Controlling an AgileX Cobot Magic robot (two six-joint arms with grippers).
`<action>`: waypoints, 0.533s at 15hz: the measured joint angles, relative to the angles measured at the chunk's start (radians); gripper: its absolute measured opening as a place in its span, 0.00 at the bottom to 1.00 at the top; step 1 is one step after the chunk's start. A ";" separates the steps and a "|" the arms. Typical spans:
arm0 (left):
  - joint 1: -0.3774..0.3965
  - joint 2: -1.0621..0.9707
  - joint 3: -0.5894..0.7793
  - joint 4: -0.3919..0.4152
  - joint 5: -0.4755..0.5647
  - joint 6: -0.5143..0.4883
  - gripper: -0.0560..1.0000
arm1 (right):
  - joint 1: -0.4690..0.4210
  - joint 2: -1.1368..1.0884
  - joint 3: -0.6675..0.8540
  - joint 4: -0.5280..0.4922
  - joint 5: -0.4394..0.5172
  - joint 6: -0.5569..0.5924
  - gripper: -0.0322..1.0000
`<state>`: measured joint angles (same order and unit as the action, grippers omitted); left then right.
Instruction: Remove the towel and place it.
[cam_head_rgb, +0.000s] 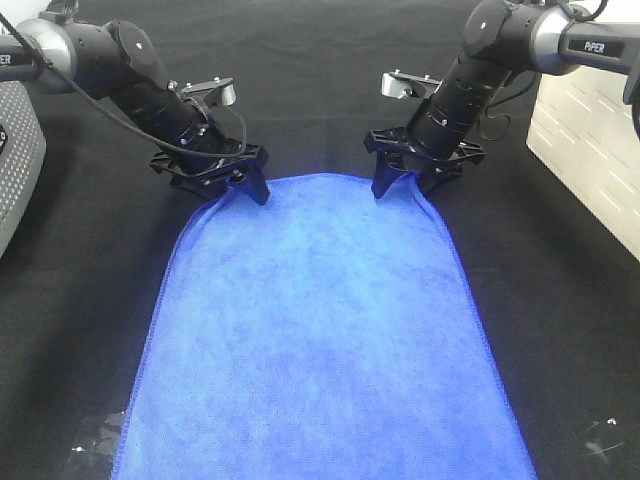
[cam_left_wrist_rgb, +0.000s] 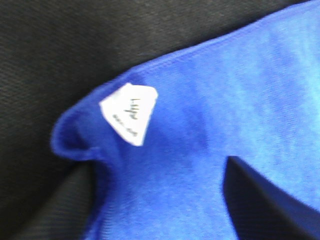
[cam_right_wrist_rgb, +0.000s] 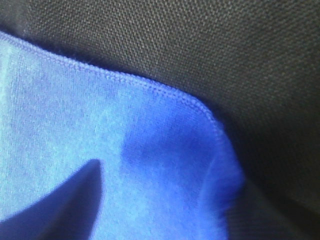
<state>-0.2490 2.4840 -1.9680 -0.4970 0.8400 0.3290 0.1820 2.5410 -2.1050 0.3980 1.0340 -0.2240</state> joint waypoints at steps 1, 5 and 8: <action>0.000 0.002 0.000 0.008 -0.009 0.000 0.61 | 0.000 0.002 0.000 0.001 -0.003 -0.001 0.57; -0.001 0.006 0.001 0.030 -0.018 0.001 0.19 | 0.002 0.009 0.000 0.004 -0.003 -0.003 0.23; -0.001 0.008 0.001 0.065 -0.022 0.001 0.07 | 0.003 0.012 0.000 0.007 -0.003 -0.012 0.04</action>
<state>-0.2500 2.4920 -1.9670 -0.4320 0.8180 0.3300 0.1850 2.5530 -2.1050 0.4050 1.0310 -0.2360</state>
